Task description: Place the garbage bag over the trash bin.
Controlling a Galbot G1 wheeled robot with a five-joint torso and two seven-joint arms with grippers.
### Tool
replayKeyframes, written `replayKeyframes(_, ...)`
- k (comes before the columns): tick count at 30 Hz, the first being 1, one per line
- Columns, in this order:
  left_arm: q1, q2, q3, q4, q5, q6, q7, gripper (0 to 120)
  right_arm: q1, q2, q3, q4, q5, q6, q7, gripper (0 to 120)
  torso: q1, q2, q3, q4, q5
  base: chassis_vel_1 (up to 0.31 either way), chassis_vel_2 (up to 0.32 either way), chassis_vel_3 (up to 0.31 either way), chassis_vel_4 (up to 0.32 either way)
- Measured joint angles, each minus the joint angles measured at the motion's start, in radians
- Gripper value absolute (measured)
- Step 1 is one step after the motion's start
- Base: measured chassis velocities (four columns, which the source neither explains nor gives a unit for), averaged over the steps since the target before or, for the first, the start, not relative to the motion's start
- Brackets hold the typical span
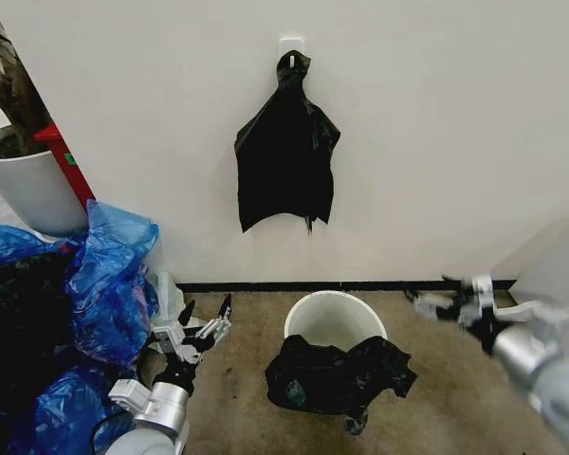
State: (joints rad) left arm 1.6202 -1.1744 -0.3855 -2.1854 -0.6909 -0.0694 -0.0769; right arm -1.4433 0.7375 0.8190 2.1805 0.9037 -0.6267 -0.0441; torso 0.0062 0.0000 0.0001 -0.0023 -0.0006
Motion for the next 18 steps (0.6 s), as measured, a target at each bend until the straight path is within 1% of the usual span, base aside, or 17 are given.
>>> replayKeyframes(1, 0.006, 0.002, 0.0, 0.002, -0.001, -0.002, 0.0, 100, 0.04, -0.019, -0.021, -0.019, 0.009, -0.036, -0.007, 100, 0.0, 0.0, 0.0, 0.0009, 0.0009, 0.0, 0.0, 0.0, 0.0)
replayKeyframes(2, 0.007, 0.002, -0.001, 0.003, -0.001, -0.002, 0.0, 100, 0.056, -0.025, -0.03, -0.027, 0.012, -0.049, -0.011, 100, 0.0, 0.0, 0.0, 0.0011, 0.0012, 0.0, 0.0, 0.0, 0.0)
replayKeyframes(3, 0.014, 0.0, -0.003, 0.006, 0.0, -0.008, 0.0, 100, 0.128, -0.053, -0.081, -0.061, 0.026, -0.093, -0.028, 100, 0.0, 0.0, 0.0, 0.0015, 0.0012, 0.0, 0.0, 0.0, 0.0)
replayKeyframes(4, 0.018, -0.006, -0.005, 0.011, 0.002, -0.012, 0.0, 100, 0.206, -0.08, -0.146, -0.094, 0.033, -0.11, -0.045, 100, 0.0, 0.0, 0.0, 0.0025, 0.0008, 0.0, 0.0, 0.0, 0.0)
replayKeyframes(6, 0.017, -0.011, -0.005, 0.014, 0.004, -0.013, 0.001, 100, 0.238, -0.089, -0.173, -0.109, 0.033, -0.115, -0.052, 100, 0.0, 0.0, 0.0, 0.0027, 0.0007, 0.0, 0.0, 0.0, 0.0)
replayKeyframes(7, 0.014, -0.024, -0.006, 0.022, 0.008, -0.015, 0.001, 100, 0.347, -0.116, -0.275, -0.16, 0.034, -0.119, -0.072, 100, 0.0, 0.0, 0.0, 0.0027, 0.0004, 0.0, 0.0, 0.0, 0.0)
replayKeyframes(8, 0.013, -0.026, -0.006, 0.024, 0.009, -0.015, 0.001, 100, 0.37, -0.123, -0.3, -0.171, 0.035, -0.119, -0.075, 100, 0.0, 0.0, 0.0, 0.0028, 0.0003, 0.0, 0.0, 0.0, 0.0)
replayKeyframes(9, 0.011, -0.033, -0.006, 0.028, 0.013, -0.015, 0.002, 100, 0.434, -0.146, -0.377, -0.205, 0.039, -0.119, -0.101, 100, 0.0, 0.0, 0.0, 0.0025, 0.0003, 0.0, 0.0, 0.0, 0.0)
replayKeyframes(10, 0.01, -0.038, -0.005, 0.033, 0.019, -0.014, 0.004, 100, 0.498, -0.164, -0.458, -0.248, 0.031, -0.119, -0.153, 100, 0.0, 0.0, 0.0, 0.002, 0.0003, 0.0, 0.0, 0.0, 0.0)
replayKeyframes(11, 0.008, -0.041, -0.005, 0.036, 0.022, -0.014, 0.005, 100, 0.541, -0.172, -0.513, -0.276, 0.012, -0.119, -0.197, 100, 0.0, 0.0, 0.0, 0.002, 0.0006, 0.0, 0.0, 0.0, 0.0)
replayKeyframes(12, 0.004, -0.045, -0.005, 0.039, 0.025, -0.014, 0.006, 100, 0.611, -0.181, -0.598, -0.315, -0.015, -0.119, -0.248, 100, 0.0, 0.0, 0.0, 0.0018, 0.001, 0.0, 0.0, 0.0, 0.0)
replayKeyframes(13, 0.003, -0.047, -0.005, 0.04, 0.025, -0.014, 0.006, 100, 0.635, -0.182, -0.625, -0.326, -0.018, -0.118, -0.26, 100, 0.0, 0.0, 0.0, 0.0017, 0.0011, 0.0, 0.0, 0.0, 0.0)
replayKeyframes(14, 0.003, -0.047, -0.005, 0.04, 0.025, -0.014, 0.006, 100, 0.635, -0.182, -0.625, -0.326, -0.018, -0.118, -0.26, 100, 0.0, 0.0, 0.0, 0.0017, 0.0011, 0.0, 0.0, 0.0, 0.0)
replayKeyframes(15, -0.001, -0.05, -0.005, 0.042, 0.026, -0.013, 0.007, 100, 0.716, -0.184, -0.715, -0.36, -0.018, -0.116, -0.285, 100, 0.0, 0.0, 0.0, 0.0018, 0.0006, 0.0, 0.0, 0.0, 0.0)
replayKeyframes(16, -0.002, -0.051, -0.005, 0.043, 0.027, -0.013, 0.007, 100, 0.746, -0.183, -0.748, -0.372, -0.017, -0.115, -0.291, 100, 0.0, 0.0, 0.0, 0.0021, 0.0005, 0.0, 0.0, 0.0, 0.0)
replayKeyframes(17, -0.003, -0.052, -0.005, 0.044, 0.028, -0.012, 0.008, 100, 0.807, -0.178, -0.827, -0.403, -0.016, -0.114, -0.302, 100, 0.0, 0.0, 0.0, 0.0022, -0.0007, 0.0, 0.0, 0.0, 0.0)
replayKeyframes(18, -0.004, -0.053, -0.005, 0.045, 0.029, -0.012, 0.008, 100, 0.859, -0.17, -0.901, -0.43, -0.014, -0.113, -0.314, 100, 0.0, 0.0, 0.0, 0.0021, -0.0001, 0.0, 0.0, 0.0, 0.0)
